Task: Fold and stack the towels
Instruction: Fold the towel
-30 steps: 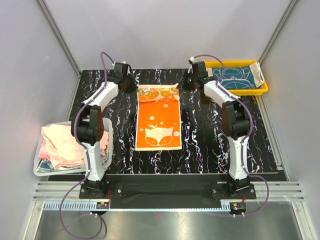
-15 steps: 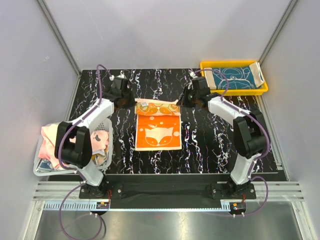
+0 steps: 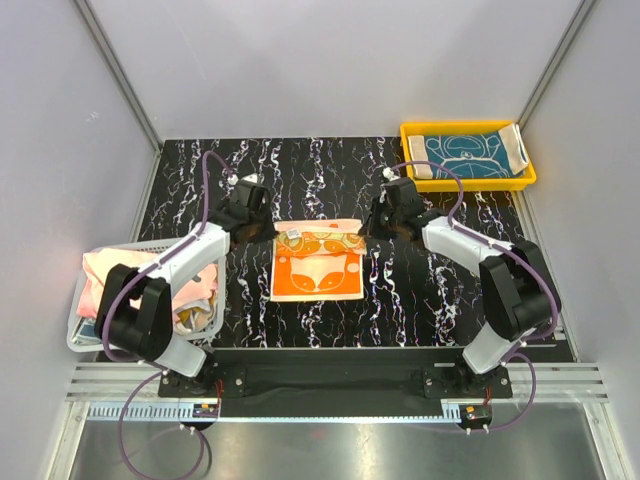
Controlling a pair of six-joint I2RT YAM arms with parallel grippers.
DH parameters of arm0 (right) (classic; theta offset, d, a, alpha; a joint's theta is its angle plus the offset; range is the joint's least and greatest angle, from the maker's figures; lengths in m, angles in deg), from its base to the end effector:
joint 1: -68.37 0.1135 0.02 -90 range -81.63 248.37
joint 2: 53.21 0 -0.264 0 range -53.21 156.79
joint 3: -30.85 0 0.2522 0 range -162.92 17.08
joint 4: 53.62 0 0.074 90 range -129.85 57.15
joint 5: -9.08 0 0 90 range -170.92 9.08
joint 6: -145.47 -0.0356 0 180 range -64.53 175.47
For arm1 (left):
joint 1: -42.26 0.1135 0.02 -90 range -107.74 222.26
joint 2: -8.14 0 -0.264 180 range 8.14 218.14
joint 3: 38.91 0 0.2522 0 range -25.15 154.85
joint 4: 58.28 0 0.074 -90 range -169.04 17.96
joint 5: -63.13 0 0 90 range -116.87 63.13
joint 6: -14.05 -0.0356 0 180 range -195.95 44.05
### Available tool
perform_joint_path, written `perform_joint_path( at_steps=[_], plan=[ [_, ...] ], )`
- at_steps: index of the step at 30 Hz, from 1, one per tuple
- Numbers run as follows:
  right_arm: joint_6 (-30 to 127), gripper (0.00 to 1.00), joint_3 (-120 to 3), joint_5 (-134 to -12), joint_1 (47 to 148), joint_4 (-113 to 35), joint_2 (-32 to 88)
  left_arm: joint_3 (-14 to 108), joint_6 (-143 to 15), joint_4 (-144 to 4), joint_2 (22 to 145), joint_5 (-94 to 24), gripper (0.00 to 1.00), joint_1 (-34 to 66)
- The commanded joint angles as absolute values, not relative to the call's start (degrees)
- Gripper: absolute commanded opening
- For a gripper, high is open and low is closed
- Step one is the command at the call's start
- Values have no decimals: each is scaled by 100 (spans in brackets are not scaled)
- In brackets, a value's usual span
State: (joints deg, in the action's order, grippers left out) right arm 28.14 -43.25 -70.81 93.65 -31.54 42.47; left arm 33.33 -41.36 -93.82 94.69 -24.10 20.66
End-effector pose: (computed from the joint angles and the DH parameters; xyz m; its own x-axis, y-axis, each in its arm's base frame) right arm 0.3224 0.1592 0.2082 -0.8003 0.1219 -0.5871 -0.1889 0.8780 0.4398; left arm 0.2974 -0.1159 0.2309 -0.7774 -0.3021 -0.5518 -0.1246 0.9337 -0.3356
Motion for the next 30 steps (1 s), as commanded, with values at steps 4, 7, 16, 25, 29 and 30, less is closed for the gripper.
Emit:
perform_joint_path(
  at_steps=[4,7,16,25,29,30],
  plan=[
    [2787,0,-4084,-7406,9456,-3387,3723,3049,-4115,-9137,9032,-1834,0,2011],
    [2752,0,-3970,-7380,9517,-3466,3714,3022,-4106,-9138,9015,-1755,0,2003],
    [2743,0,-4101,-7389,9544,-3467,3784,3268,-4203,-9261,9050,-1640,0,1994],
    [2647,11,-3811,-7169,9570,-3634,3731,2619,-4168,-8980,8892,-1834,0,1959],
    [2559,29,-3575,-7002,9640,-3643,3617,2337,-4141,-8839,8786,-2018,11,1889],
    [2541,31,-3530,-6984,9641,-3634,3539,2250,-4132,-8804,8751,-2158,14,1880]
  ],
)
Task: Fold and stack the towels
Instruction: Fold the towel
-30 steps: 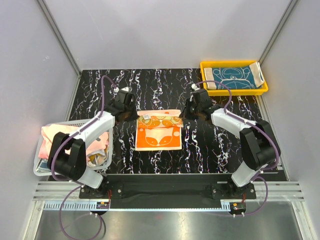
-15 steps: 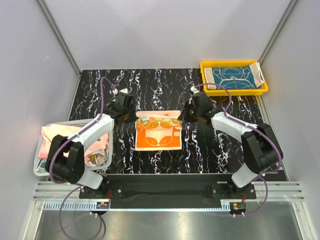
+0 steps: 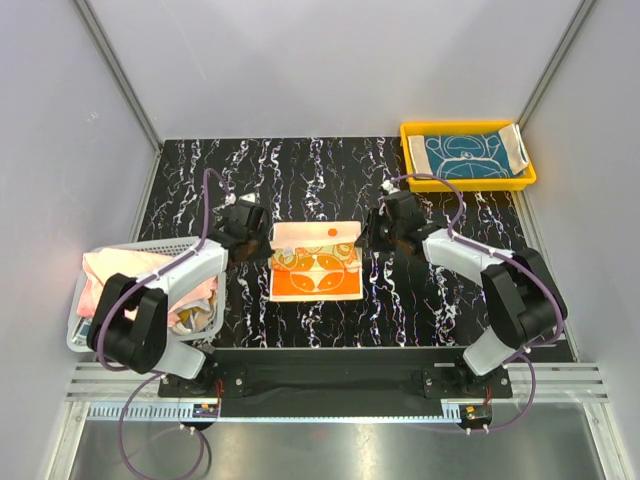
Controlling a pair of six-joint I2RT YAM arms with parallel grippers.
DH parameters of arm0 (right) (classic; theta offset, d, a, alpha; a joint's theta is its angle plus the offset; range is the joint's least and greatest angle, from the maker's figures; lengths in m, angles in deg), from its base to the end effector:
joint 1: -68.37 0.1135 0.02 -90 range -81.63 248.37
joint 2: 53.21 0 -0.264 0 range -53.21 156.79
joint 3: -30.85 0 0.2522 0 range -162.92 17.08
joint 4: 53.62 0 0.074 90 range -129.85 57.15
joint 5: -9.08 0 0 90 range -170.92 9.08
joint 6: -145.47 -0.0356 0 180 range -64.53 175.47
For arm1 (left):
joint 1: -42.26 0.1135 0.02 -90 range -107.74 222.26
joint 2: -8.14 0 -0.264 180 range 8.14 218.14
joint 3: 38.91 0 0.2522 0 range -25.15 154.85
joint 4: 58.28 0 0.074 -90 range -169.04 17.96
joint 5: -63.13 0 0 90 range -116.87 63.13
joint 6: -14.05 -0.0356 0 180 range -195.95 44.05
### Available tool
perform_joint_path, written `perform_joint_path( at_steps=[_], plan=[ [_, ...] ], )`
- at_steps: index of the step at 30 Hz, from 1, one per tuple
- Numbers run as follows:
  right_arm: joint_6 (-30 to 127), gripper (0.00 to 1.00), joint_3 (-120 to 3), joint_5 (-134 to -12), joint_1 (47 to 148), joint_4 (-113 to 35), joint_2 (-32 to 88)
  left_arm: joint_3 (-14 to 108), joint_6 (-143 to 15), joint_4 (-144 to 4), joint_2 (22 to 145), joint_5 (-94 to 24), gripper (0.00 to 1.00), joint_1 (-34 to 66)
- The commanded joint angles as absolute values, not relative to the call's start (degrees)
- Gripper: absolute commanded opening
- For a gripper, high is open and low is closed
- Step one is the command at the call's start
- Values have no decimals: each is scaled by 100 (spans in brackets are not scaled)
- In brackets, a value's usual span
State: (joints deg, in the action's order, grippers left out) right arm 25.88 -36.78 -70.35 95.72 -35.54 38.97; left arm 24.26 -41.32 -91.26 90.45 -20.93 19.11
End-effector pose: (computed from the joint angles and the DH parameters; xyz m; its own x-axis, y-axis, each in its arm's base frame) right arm 0.2987 0.1618 0.1987 -0.8053 0.1300 -0.5784 -0.1999 0.8590 0.4713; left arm 0.2682 -0.1107 0.2061 -0.7862 -0.2786 -0.5516 -0.1387 0.9494 -0.2817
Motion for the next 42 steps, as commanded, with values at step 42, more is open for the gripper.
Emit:
perform_joint_path(
  at_steps=[42],
  plan=[
    [2725,28,-5718,-7433,9720,-2491,5771,3471,-4484,-9314,10122,-2273,36,1862]
  ],
)
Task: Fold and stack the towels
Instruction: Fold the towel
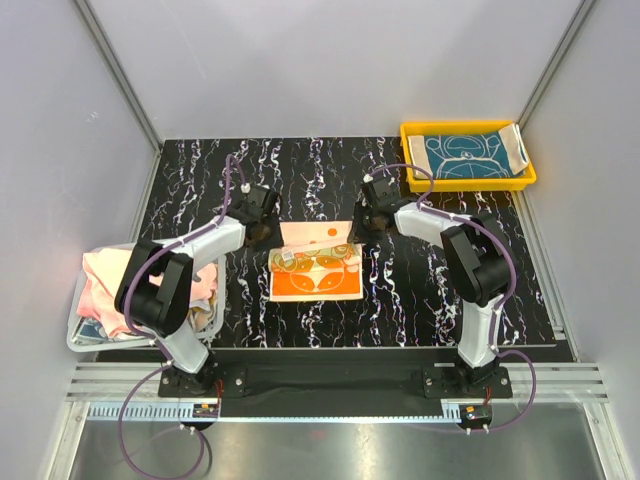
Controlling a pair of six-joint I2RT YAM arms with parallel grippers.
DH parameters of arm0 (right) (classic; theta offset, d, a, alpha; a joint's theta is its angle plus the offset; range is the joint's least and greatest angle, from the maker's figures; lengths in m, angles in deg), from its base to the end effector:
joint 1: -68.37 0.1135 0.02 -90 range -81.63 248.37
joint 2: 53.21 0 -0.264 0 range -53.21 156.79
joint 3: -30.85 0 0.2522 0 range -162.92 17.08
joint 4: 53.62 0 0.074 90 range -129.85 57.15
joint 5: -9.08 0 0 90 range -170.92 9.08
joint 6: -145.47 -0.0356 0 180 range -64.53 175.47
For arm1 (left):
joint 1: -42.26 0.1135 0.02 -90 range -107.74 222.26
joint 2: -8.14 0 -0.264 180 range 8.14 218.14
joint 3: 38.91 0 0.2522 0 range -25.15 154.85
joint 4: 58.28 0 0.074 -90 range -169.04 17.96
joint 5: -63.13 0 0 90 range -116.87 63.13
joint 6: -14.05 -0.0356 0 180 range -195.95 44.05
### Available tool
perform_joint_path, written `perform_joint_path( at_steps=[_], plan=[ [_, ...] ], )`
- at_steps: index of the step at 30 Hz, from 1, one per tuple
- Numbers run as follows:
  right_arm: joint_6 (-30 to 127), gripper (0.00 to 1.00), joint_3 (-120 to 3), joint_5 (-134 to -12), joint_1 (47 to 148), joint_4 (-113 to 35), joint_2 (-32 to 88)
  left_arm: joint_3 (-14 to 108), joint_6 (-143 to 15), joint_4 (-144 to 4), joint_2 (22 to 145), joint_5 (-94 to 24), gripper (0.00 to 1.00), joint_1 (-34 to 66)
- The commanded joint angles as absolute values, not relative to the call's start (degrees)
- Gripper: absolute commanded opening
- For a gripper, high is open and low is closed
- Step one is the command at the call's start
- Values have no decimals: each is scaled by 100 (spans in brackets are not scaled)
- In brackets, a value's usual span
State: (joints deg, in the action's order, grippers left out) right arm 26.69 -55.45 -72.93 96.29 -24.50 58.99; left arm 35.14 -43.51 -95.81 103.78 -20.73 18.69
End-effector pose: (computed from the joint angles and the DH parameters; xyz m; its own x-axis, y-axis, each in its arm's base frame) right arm 0.3593 0.1960 0.1583 -0.8917 0.0671 -0.4476 -0.1196 0.9189 0.3758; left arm 0.3100 -0.1311 0.1895 -0.8502 -0.2110 -0.4824 -0.1289 0.9717 -0.1978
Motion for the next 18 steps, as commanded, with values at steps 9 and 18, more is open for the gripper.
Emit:
perform_joint_path(
  at_steps=[9,18],
  plan=[
    [2717,12,-5464,-7345,9729,-2658,5367,3234,-4519,-9129,9894,-2598,27,1871],
    [2664,12,-4832,-7152,9772,-2992,4751,2856,-4545,-8909,9393,-2651,27,1862]
  ],
)
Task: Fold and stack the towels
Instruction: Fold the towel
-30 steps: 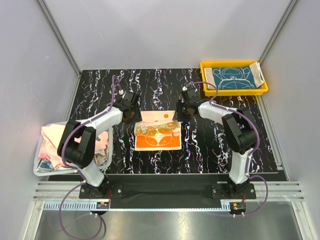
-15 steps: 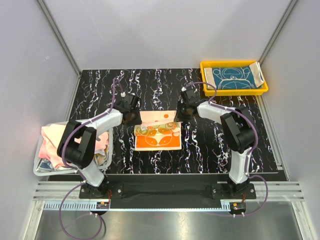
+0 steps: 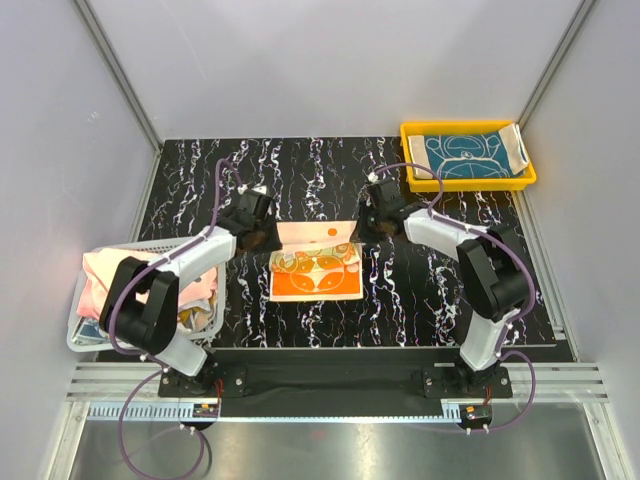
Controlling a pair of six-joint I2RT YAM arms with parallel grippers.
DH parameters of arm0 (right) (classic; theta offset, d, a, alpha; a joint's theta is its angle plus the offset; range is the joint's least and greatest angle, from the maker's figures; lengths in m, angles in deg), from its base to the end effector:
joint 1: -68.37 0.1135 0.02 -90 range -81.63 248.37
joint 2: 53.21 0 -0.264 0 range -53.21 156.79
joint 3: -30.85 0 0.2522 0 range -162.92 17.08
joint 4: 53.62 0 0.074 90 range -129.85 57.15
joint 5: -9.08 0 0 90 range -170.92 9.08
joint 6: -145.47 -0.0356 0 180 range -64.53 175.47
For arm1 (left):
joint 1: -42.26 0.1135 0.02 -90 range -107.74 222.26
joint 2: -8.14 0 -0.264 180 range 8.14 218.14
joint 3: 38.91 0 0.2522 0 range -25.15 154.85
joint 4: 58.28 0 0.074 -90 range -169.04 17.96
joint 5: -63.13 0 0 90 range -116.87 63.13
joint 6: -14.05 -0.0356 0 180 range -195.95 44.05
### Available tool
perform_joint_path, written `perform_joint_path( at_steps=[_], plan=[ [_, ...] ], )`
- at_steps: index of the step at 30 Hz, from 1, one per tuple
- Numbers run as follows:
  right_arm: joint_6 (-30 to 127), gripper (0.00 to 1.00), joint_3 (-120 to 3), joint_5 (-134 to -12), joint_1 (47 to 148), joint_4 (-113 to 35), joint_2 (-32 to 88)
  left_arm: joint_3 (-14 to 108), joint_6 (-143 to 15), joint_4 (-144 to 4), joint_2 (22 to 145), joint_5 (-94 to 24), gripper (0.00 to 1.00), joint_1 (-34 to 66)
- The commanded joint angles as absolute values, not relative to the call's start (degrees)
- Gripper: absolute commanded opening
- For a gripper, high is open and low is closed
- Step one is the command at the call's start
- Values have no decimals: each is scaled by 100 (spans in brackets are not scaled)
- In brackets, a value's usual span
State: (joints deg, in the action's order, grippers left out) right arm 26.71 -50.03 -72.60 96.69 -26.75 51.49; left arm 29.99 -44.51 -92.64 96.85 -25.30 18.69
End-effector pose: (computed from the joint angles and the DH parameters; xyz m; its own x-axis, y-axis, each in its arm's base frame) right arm 0.3382 0.1881 0.1825 -0.8618 0.0764 -0.5015 -0.1545 0.9021 0.4030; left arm 0.2896 -0.1253 0.2031 -0.8348 -0.2047 -0.5110 -0.0591 0.9563 -0.2864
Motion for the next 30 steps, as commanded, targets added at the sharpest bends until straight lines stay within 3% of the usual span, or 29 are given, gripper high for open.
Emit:
perform_joint_path(
  at_steps=[1,11,30],
  plan=[
    [2664,12,-4778,-7116,9773,-3010,4673,2794,-4554,-8866,9358,-2651,27,1862],
    [2717,18,-4110,-6896,9843,-3317,4145,1679,-4519,-7688,8777,-3301,26,1862],
    [2717,21,-3223,-6782,10045,-3388,3512,597,-4291,-7424,7934,-3478,24,1862]
  ],
)
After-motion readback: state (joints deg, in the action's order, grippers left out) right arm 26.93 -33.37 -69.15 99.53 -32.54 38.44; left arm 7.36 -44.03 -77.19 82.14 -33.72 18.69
